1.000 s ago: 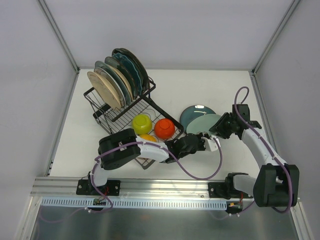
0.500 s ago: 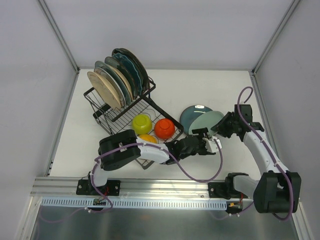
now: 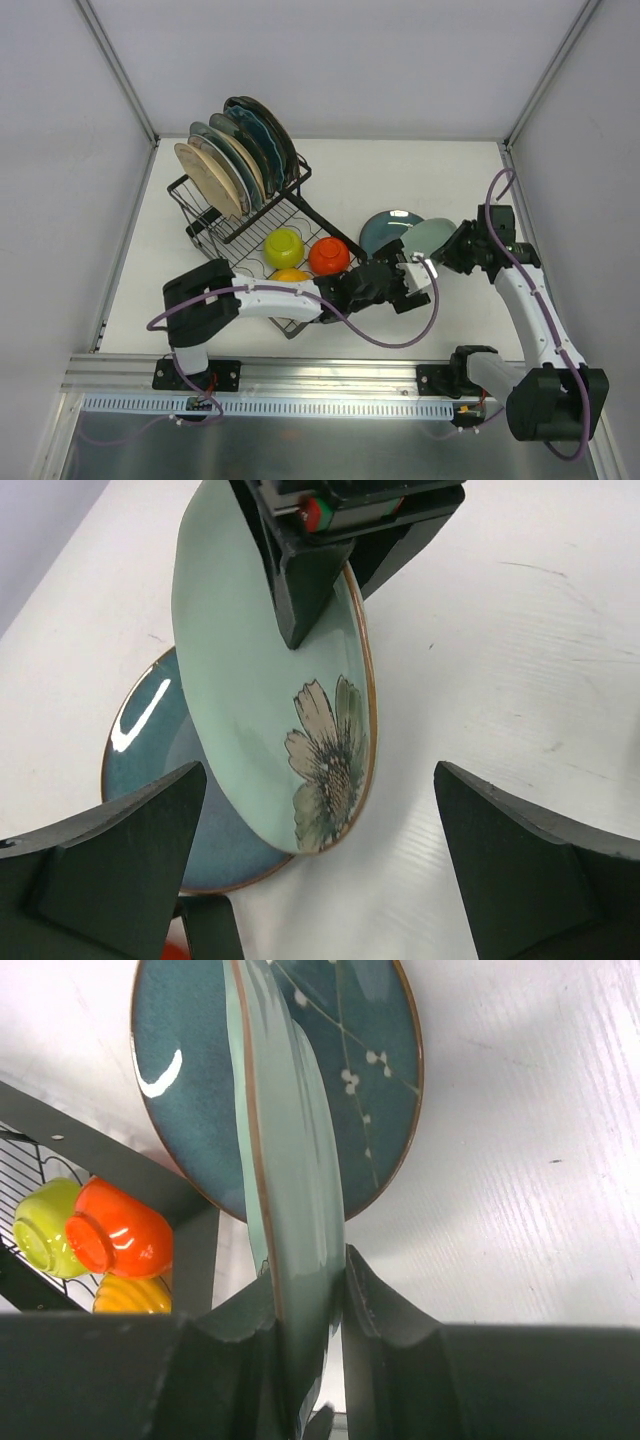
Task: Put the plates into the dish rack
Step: Pass the plate from the left arm to the right, then insert the plate into the dish rack
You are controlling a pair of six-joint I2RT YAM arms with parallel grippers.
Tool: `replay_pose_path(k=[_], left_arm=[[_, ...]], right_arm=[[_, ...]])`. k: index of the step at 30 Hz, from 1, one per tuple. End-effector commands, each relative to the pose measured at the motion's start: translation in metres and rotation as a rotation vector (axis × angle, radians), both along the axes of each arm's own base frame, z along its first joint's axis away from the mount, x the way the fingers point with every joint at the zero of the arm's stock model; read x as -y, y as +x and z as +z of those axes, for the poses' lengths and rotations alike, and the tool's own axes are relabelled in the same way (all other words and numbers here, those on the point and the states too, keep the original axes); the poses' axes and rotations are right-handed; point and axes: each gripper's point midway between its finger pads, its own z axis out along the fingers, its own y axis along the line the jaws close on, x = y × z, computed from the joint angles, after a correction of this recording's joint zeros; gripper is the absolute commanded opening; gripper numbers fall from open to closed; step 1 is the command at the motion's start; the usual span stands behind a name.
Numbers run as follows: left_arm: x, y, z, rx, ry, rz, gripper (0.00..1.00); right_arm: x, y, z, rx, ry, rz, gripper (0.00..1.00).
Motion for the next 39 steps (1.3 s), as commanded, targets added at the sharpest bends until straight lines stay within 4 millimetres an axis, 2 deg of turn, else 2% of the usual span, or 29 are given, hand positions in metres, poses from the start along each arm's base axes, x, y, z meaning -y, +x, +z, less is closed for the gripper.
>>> replay_pose_path(k=[1, 7, 12, 14, 19, 20, 22, 33, 39], left_arm=[[-0.006, -0.016, 0.034, -0.147, -0.066, 0.017, 0.99], [-0.024, -0.026, 0.053, -0.342, -0.113, 0.072, 0.99], [-0.043, -0.018, 0.071, -0.454, -0.162, 0.153, 0.99], [-0.047, -0.015, 0.078, -0.471, -0.177, 0.170, 0.99], [-0.058, -0.009, 0.079, -0.456, -0.128, 0.223, 0.99], [-0.056, -0.006, 0.086, -0.454, -0.143, 0.232, 0.99], [-0.063, -0.005, 0.079, -0.466, -0.103, 0.262, 0.99], [-0.078, 0.008, 0.088, -0.540, -0.093, 0.356, 0.99], [-0.090, 0.009, 0.109, -0.580, -0.138, 0.405, 0.99]], right_arm=[[-0.002, 0.021, 0.052, 0.181, 0.018, 0.017, 0.01], [0.001, 0.022, 0.065, 0.220, 0.003, 0.025, 0.01], [0.001, 0.022, 0.072, 0.235, 0.004, 0.031, 0.01], [-0.001, 0.022, 0.072, 0.234, 0.011, 0.044, 0.01], [-0.004, 0.023, 0.074, 0.234, 0.021, 0.063, 0.01], [-0.004, 0.022, 0.073, 0.231, 0.021, 0.064, 0.01], [-0.005, 0.022, 0.076, 0.236, 0.023, 0.071, 0.01], [-0.004, 0.024, 0.087, 0.262, -0.006, 0.105, 0.01], [-0.003, 0.022, 0.106, 0.331, -0.066, 0.153, 0.01]])
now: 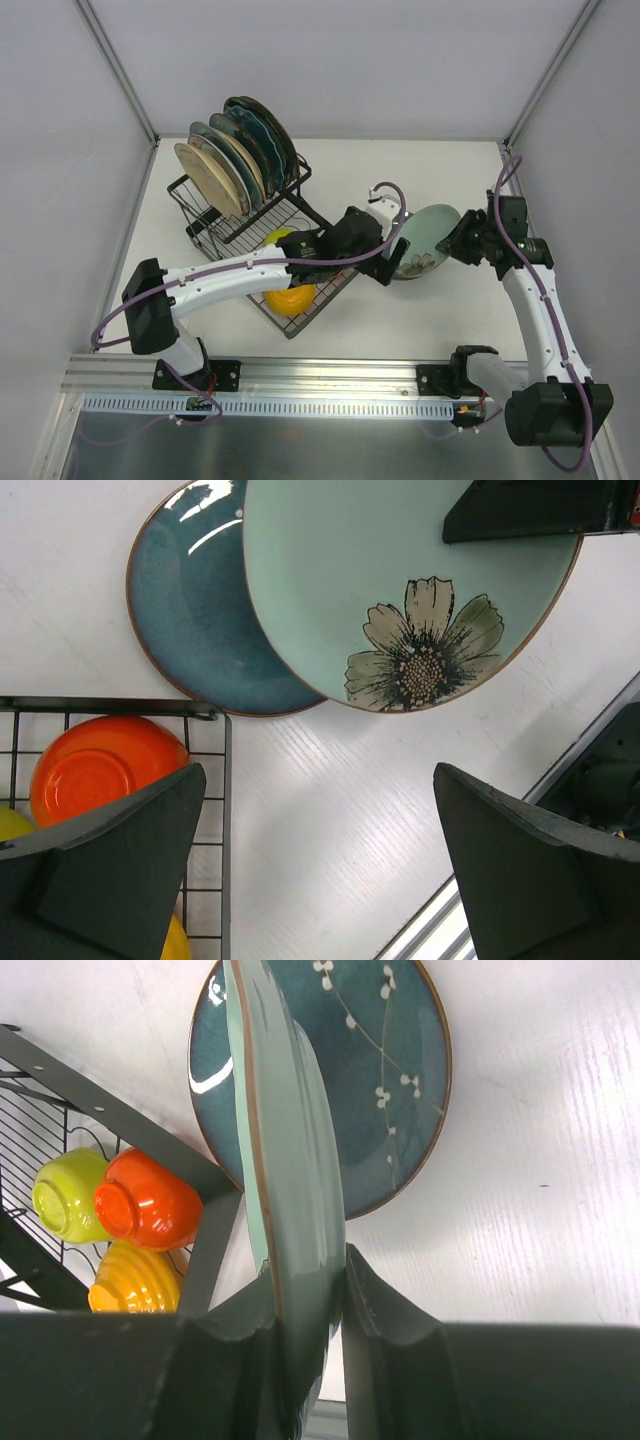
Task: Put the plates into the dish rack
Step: Insert the plate into the dish rack
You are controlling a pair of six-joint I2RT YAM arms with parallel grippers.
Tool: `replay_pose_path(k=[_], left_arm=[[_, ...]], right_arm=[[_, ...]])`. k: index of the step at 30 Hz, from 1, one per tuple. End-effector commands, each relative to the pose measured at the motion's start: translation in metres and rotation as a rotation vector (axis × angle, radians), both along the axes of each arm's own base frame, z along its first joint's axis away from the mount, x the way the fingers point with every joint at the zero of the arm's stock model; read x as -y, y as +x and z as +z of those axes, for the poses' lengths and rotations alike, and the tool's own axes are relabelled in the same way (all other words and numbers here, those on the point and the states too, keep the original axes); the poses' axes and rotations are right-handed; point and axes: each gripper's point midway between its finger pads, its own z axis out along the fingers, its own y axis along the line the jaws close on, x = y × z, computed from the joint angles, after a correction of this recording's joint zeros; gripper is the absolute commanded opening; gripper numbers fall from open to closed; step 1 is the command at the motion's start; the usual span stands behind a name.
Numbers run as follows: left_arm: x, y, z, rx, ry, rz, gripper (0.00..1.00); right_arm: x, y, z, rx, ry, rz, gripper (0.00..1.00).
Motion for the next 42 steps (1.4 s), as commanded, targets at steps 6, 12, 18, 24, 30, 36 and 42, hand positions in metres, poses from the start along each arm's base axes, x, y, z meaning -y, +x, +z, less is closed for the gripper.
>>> replay_pose_path(k=[6, 12, 18, 24, 30, 36, 42], left_arm=[[-0.026, -0.003, 0.081, 0.028, -0.145, 0.068, 0.99], [-0.062, -0.011, 0.121, 0.089, -0.188, 0.092, 0.99], [-0.122, -0.015, 0.152, 0.162, -0.164, 0.184, 0.99], [-0.199, -0.007, 0.180, 0.211, -0.191, 0.354, 0.99], [-0.253, 0.013, 0.195, 0.253, -0.184, 0.482, 0.99], [-0.299, 0.025, 0.237, 0.375, -0.178, 0.603, 0.99], [-0.337, 0.048, 0.265, 0.448, -0.134, 0.714, 0.99]], right_arm=[[-0.011, 0.013, 0.093, 0.341, -0.069, 0.130, 0.01], [-0.017, 0.004, 0.110, 0.422, -0.093, 0.184, 0.01], [-0.036, -0.003, 0.110, 0.487, -0.037, 0.293, 0.01], [-0.053, -0.012, 0.120, 0.562, -0.045, 0.421, 0.00], [-0.065, -0.017, 0.121, 0.588, -0.059, 0.503, 0.01], [-0.077, -0.021, 0.121, 0.603, -0.071, 0.568, 0.00], [-0.087, -0.025, 0.126, 0.620, -0.071, 0.612, 0.01]])
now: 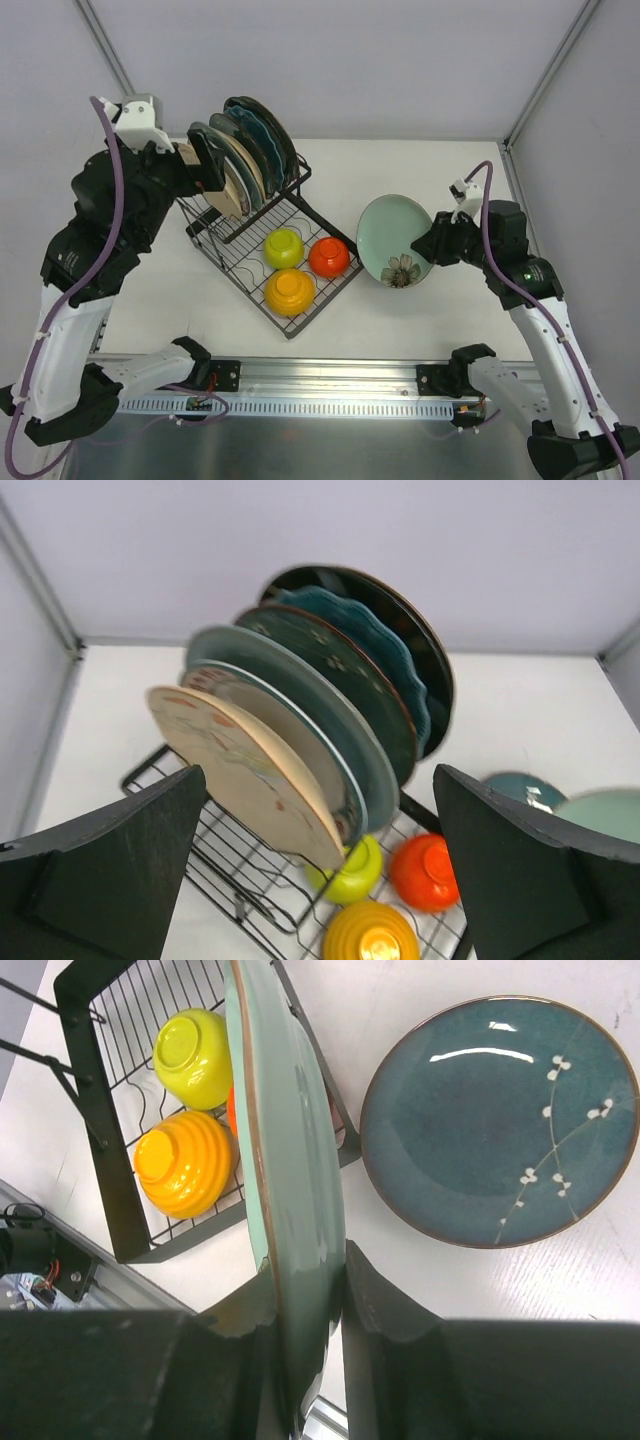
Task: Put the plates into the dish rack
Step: Insert the plate into the dish rack
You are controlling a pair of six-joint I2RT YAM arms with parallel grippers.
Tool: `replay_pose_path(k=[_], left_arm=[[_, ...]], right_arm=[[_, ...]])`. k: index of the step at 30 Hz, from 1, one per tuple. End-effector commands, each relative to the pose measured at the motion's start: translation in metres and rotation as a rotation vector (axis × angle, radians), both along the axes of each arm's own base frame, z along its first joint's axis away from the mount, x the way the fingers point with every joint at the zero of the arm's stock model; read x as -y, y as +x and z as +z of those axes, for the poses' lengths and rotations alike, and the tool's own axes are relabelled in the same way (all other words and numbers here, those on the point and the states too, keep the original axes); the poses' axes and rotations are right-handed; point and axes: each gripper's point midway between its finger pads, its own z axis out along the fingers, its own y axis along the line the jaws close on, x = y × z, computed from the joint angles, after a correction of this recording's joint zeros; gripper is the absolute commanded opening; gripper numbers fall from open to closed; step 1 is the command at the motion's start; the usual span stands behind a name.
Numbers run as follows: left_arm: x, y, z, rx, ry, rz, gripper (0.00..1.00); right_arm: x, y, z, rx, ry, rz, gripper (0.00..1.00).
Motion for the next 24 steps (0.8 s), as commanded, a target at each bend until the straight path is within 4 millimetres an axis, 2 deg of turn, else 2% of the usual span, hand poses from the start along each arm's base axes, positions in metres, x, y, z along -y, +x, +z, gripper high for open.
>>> replay_pose_path(k=[1, 2, 5, 6, 11, 12, 14, 15, 17, 18, 21, 23, 24], left_arm=[[-0.015, 0.013, 0.009, 0.013, 0.055, 0.031, 0.99], [-0.029, 0.020, 0.007, 0.003, 0.053, 0.080, 0.99], [-0.038, 0.031, -0.004, -0.034, 0.006, 0.087, 0.99], [-0.049, 0.034, -0.009, -0.049, -0.020, 0.113, 0.99], [-0.084, 0.034, -0.021, -0.074, -0.074, 0.211, 0.99], [-0.095, 0.031, -0.024, -0.077, -0.083, 0.249, 0.99], [-0.109, 0.024, -0.027, -0.074, -0.102, 0.282, 0.99], [-0.125, 0.022, -0.035, -0.090, -0.109, 0.336, 0.99], [-0.133, 0.017, -0.048, -0.108, -0.118, 0.366, 0.99], [-0.138, 0.014, -0.051, -0.112, -0.115, 0.388, 0.99], [-0.148, 0.000, -0.066, -0.122, -0.125, 0.442, 0.99], [-0.154, -0.013, -0.075, -0.123, -0.126, 0.482, 0.99], [-0.155, -0.017, -0.076, -0.118, -0.124, 0.492, 0.99]], right_arm=[[-0.018, 0.010, 0.054, 0.209, 0.063, 0.076, 0.01], [-0.020, 0.009, 0.056, 0.214, 0.064, 0.084, 0.00], [-0.027, 0.003, 0.068, 0.239, 0.074, 0.115, 0.01], [-0.029, 0.002, 0.072, 0.249, 0.077, 0.121, 0.00], [-0.048, -0.008, 0.099, 0.302, 0.089, 0.167, 0.01], [-0.048, -0.007, 0.113, 0.333, 0.093, 0.154, 0.01], [-0.061, -0.011, 0.122, 0.345, 0.097, 0.189, 0.01], [-0.062, -0.011, 0.136, 0.375, 0.102, 0.184, 0.01], [-0.078, -0.016, 0.147, 0.392, 0.115, 0.227, 0.01], [-0.080, -0.015, 0.160, 0.420, 0.120, 0.221, 0.01], [-0.106, -0.025, 0.182, 0.471, 0.123, 0.285, 0.01], [-0.116, -0.024, 0.190, 0.491, 0.114, 0.289, 0.01], [-0.132, -0.028, 0.190, 0.489, 0.112, 0.334, 0.01]])
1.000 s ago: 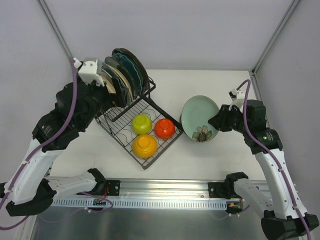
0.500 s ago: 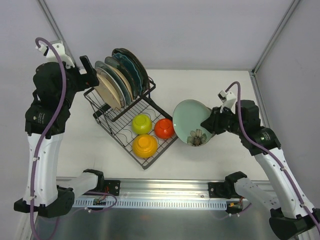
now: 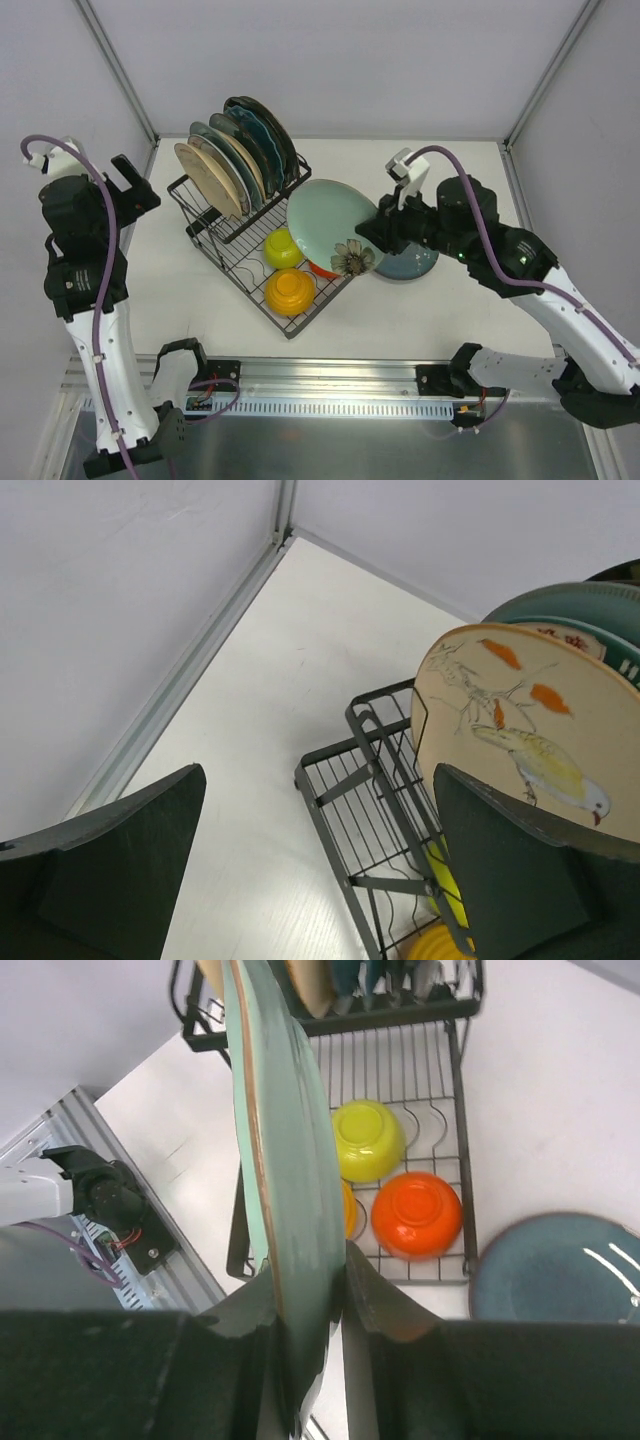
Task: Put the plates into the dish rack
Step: Insert the plate into the dish rack
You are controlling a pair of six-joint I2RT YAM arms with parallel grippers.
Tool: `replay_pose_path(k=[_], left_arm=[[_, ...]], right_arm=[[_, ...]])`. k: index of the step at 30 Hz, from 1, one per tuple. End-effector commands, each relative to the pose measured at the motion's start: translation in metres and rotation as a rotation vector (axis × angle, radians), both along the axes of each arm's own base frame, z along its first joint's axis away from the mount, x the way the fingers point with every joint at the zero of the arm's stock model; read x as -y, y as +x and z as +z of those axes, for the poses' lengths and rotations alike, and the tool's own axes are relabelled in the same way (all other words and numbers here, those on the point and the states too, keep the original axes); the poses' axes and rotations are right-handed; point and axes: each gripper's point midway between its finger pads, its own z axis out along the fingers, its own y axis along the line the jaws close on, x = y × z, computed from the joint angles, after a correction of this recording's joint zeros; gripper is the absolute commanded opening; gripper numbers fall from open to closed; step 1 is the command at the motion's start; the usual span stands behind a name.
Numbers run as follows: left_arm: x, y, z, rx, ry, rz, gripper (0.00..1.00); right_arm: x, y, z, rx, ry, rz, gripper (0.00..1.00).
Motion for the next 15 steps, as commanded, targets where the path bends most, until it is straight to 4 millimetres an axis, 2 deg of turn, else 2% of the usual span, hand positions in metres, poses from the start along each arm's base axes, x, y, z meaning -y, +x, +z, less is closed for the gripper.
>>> replay_pose_path(k=[1, 2, 3, 5, 6, 7, 8, 9, 10, 11, 13, 15], left_arm=[[-0.001, -0.019, -0.005, 0.022, -0.007, 0.027, 0.99], [-0.002, -0.029, -0.009, 0.026, 0.005, 0.049, 0.99], [-0.004, -0.034, -0.011, 0.024, 0.014, 0.064, 0.99], [-0.006, -0.051, -0.018, 0.025, 0.034, 0.094, 0.99], [-0.006, -0.057, -0.020, 0.029, 0.040, 0.103, 0.99], [-0.004, -0.069, -0.018, 0.057, 0.051, 0.107, 0.99], [-0.005, -0.073, -0.027, 0.045, 0.051, 0.120, 0.99], [-0.005, -0.078, -0.030, 0.050, 0.051, 0.128, 0.99], [-0.003, -0.089, -0.028, 0.079, 0.057, 0.138, 0.99], [-0.004, -0.093, -0.037, 0.064, 0.057, 0.147, 0.99], [-0.005, -0.107, -0.038, 0.099, 0.069, 0.178, 0.99], [-0.007, -0.113, -0.047, 0.094, 0.068, 0.200, 0.99]], right_arm=[[-0.025, 0.008, 0.085, 0.217, 0.155, -0.007, 0.01], [-0.029, 0.008, 0.092, 0.235, 0.163, -0.002, 0.00], [-0.042, 0.008, 0.090, 0.238, 0.146, 0.006, 0.01], [-0.048, 0.011, 0.107, 0.290, 0.158, -0.016, 0.01], [-0.057, 0.005, 0.110, 0.302, 0.160, 0.002, 0.01], [-0.065, 0.008, 0.118, 0.333, 0.169, -0.001, 0.01], [-0.068, 0.011, 0.121, 0.350, 0.167, -0.021, 0.01], [-0.076, 0.004, 0.127, 0.370, 0.176, -0.006, 0.01], [-0.087, 0.007, 0.128, 0.383, 0.178, -0.009, 0.01], [-0.088, 0.008, 0.137, 0.421, 0.178, -0.025, 0.00], [-0.109, 0.003, 0.141, 0.453, 0.183, -0.007, 0.01], [-0.119, -0.002, 0.152, 0.505, 0.180, -0.013, 0.01]])
